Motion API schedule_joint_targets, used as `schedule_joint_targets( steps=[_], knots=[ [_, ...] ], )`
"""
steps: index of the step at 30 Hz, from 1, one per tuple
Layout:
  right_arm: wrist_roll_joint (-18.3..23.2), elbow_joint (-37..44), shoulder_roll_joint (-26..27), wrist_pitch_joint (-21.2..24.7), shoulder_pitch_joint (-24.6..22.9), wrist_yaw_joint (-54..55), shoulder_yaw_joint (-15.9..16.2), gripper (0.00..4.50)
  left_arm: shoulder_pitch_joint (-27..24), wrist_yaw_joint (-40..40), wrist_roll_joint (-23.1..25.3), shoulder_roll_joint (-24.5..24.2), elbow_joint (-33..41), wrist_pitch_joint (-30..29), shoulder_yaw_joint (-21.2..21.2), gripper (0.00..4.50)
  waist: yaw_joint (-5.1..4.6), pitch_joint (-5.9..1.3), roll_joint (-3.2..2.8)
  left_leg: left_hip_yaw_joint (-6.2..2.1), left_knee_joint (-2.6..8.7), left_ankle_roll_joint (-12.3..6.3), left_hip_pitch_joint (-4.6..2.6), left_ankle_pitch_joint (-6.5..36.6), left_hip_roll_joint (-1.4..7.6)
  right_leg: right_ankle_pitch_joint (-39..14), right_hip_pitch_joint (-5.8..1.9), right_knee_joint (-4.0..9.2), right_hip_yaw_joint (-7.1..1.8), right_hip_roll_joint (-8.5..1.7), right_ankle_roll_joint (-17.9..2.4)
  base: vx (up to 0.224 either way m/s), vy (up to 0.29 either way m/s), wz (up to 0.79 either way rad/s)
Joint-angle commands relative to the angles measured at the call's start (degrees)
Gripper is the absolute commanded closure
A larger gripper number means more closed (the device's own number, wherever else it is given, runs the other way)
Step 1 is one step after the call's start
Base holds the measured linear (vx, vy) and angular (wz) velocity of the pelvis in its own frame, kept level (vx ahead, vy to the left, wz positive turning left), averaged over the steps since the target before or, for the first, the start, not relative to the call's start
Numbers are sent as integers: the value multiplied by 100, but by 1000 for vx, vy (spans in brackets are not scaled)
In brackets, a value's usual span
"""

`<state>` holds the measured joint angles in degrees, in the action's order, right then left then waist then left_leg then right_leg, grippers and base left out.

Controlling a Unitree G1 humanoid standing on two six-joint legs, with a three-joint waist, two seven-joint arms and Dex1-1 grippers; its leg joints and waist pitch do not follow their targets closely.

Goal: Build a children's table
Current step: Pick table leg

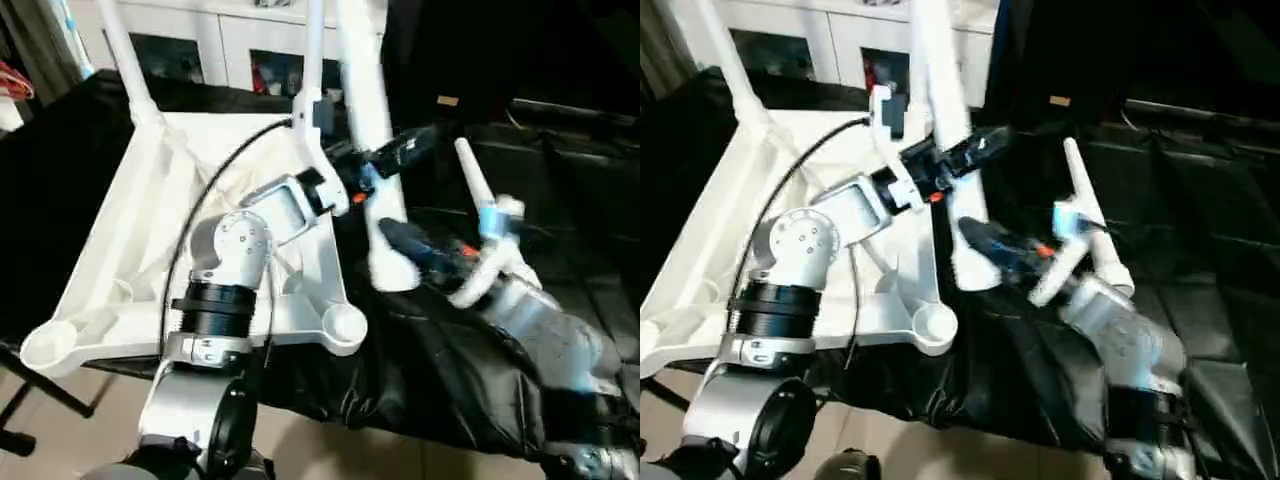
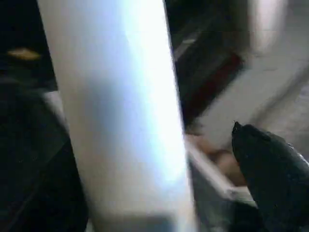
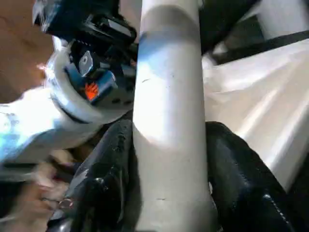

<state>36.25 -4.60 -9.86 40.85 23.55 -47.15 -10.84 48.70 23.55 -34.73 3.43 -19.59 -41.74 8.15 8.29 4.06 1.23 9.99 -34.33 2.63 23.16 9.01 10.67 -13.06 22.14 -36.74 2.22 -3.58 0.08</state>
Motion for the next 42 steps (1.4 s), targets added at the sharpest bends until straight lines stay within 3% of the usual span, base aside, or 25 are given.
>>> schedule_joint_targets(
  steps=[1, 5, 6, 8, 11, 15, 20, 22, 23, 24, 25, 28, 29, 31, 33, 37, 40, 42],
  knots=[
    [-275, 211, 49, -212, 144, 338, 151, 259, 219, -309, 176, 2, -151, 116, 45, 48, 4, -443, 119, -63, 388, 5, -165, 528, 229, -357, -238, 486, -223, -473, -897, 0, 0, 0],
    [-888, 261, 235, -588, 355, 1127, 488, 259, 429, -855, 284, 61, -466, 466, 317, 85, -10, -455, 86, -76, 389, 69, -165, 448, 234, -78, -239, 447, -215, -458, -917, 0, 0, 0],
    [-923, 273, 245, -611, 360, 1160, 513, 259, 438, -886, 294, 66, -480, 485, 332, 91, -29, -462, 106, -76, 389, 61, -164, 424, 225, 9, -251, 441, -212, -449, -915, 0, 0, 0],
    [-1331, 459, 286, -897, 338, 1333, 847, 259, 524, -1178, 302, 143, -660, 720, 515, 114, -20, -462, 88, -73, 381, 40, -175, 382, 226, 240, -258, 424, -217, -448, -933, 0, 0, 0],
    [-1511, 531, 278, -1023, 291, 1349, 1025, 259, 557, -1303, 257, 171, -717, 815, 631, 138, -17, -469, 101, -73, 372, -7, -159, 372, 218, 437, -283, 407, -213, -449, -984, 0, 0, 0],
    [-1677, 558, 332, -1195, 198, 1467, 1291, 259, 601, -1376, 121, 188, -780, 892, 821, 172, -20, -464, 75, -74, 374, -34, -175, 479, 225, 374, -276, 422, -219, -449, -1018, 0, 0, 0],
    [-1777, 525, 388, -1238, 193, 1665, 1310, 259, 506, -1227, 71, 251, -598, 812, 730, 208, -24, -462, 86, -75, 377, -38, -174, 534, 227, 296, -279, 418, -220, -449, -1056, 0, 0, 0],
    [-1660, 484, 460, -1162, 221, 1661, 1237, 259, 472, -1166, -35, 280, -510, 744, 764, 230, -30, -462, 85, -73, 378, -48, -177, 552, 234, 282, -274, 410, -219, -456, -1108, 0, 0, 0],
    [-1640, 468, 448, -1155, 243, 1613, 1233, 203, 467, -1118, -71, 267, -496, 716, 778, 237, -33, -462, 96, -70, 375, -54, -174, 538, 230, 290, -275, 413, -219, -452, -1112, 0, 0, 0],
    [-1632, 443, 424, -1154, 271, 1577, 1220, 203, 469, -1078, -99, 247, -506, 685, 795, 242, -33, -463, 89, -71, 375, -64, -177, 527, 231, 298, -273, 410, -218, -452, -1117, 0, 0, 0],
    [-1513, 404, 374, -1078, 329, 1471, 1137, 189, 470, -949, -117, 194, -524, 657, 782, 251, -36, -460, 119, -63, 371, -92, -179, 494, 227, 326, -279, 412, -220, -440, -1096, 0, 0, 0],
    [-1376, 382, 287, -1003, 386, 1340, 1079, 167, 468, -717, -98, 107, -534, 644, 713, 261, -27, -468, 106, -64, 358, -143, -179, 381, 228, 410, -274, 388, -216, -445, -1126, 0, 0, 0],
    [-1182, 312, 55, -844, 465, 935, 1060, 155, 421, -233, -160, -13, -444, 512, 550, 262, -30, -462, 139, -57, 357, -159, -180, 380, 215, 409, -286, 395, -213, -437, -1135, 0, 0, 0],
    [-1085, 283, -41, -753, 492, 753, 1038, 136, 387, -1, -196, -72, -377, 432, 447, 262, -8, -461, 139, -54, 352, -202, -176, 359, 228, 410, -290, 380, -219, -450, -1147, 0, 0, 0],
    [-804, 207, -271, -453, 570, 257, 1018, 113, 312, 577, -266, -229, -173, 284, 180, 263, -7, -467, 176, -50, 351, -229, -174, 327, 231, 452, -288, 377, -210, -450, -1183, 0, 0, 0],
    [-252, 117, -654, 65, 682, -730, 1064, 106, 202, 1645, -484, -496, 171, 32, -165, 264, 8, -466, 155, -44, 338, -266, -172, 326, 232, 489, -295, 362, -205, -453, -1323, 0, 0, 0],
    [71, 196, -1116, 352, 630, -1711, 1322, 106, 37, 2735, -699, -836, 542, -216, -602, 264, 18, -463, 193, -37, 330, -294, -171, 339, 234, 410, -307, 358, -197, -456, -1376, 0, 0, 0],
    [104, 225, -1300, 398, 593, -2048, 1478, 106, 20, 3011, -770, -912, 649, -275, -697, 264, 21, -458, 185, -34, 331, -281, -169, 350, 240, 331, -300, 360, -202, -459, -1373, 0, 0, 0]
  ],
)
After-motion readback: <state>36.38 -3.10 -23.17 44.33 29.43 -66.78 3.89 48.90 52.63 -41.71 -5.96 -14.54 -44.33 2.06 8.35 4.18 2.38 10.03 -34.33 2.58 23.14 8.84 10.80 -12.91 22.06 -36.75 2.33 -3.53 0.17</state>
